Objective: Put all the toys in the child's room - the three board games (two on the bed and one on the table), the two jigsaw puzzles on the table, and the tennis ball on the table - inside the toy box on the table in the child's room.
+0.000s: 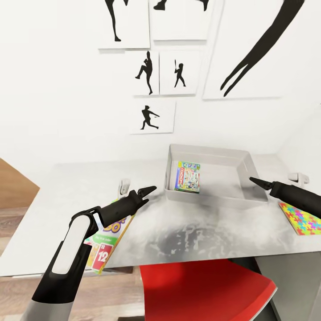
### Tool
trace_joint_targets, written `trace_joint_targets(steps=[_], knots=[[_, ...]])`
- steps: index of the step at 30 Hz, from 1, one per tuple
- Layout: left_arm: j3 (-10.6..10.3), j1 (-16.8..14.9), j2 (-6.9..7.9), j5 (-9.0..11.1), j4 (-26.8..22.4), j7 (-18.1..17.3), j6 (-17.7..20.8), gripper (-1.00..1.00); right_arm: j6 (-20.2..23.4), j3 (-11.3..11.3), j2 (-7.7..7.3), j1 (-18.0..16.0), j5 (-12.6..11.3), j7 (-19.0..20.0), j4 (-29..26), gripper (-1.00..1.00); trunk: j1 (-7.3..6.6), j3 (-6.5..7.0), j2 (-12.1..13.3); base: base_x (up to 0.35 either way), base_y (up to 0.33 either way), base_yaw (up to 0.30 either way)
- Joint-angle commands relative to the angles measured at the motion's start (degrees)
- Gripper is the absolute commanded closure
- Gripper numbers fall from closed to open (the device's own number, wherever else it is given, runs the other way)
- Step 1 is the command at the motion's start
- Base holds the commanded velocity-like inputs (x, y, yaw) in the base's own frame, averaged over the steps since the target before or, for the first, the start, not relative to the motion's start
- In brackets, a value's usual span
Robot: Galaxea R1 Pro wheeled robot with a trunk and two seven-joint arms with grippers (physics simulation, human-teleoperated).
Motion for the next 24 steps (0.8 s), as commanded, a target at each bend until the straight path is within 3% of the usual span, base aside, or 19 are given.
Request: trace_joint_targets(steps=[1, 11, 24], knots=[[0.0, 0.0, -0.02, 0.6, -0.1, 0.6, 0.2, -1.0, 0.5, -0.1, -0.01, -0.1, -0.4, -0.1, 0.0, -1.0, 0.04, 0.01, -0.1, 0.0, 0.0, 0.0], [0.0, 0.0, 0.03, 0.6, 0.0, 0.6, 0.2, -1.0, 0.5, -1.6, 0.09, 0.0, -0.4, 0.7, 0.1, -1.0, 0.04, 0.94, -0.1, 0.0, 0.0, 0.0], [0.0, 0.1, 0.0, 0.6, 0.0, 0.5, 0.2, -1.0, 0.5, -2.0, 0.13, 0.4, -0.4, 0.9, 0.1, -1.0, 0.04, 2.16, -0.1, 0.0, 0.0, 0.0]])
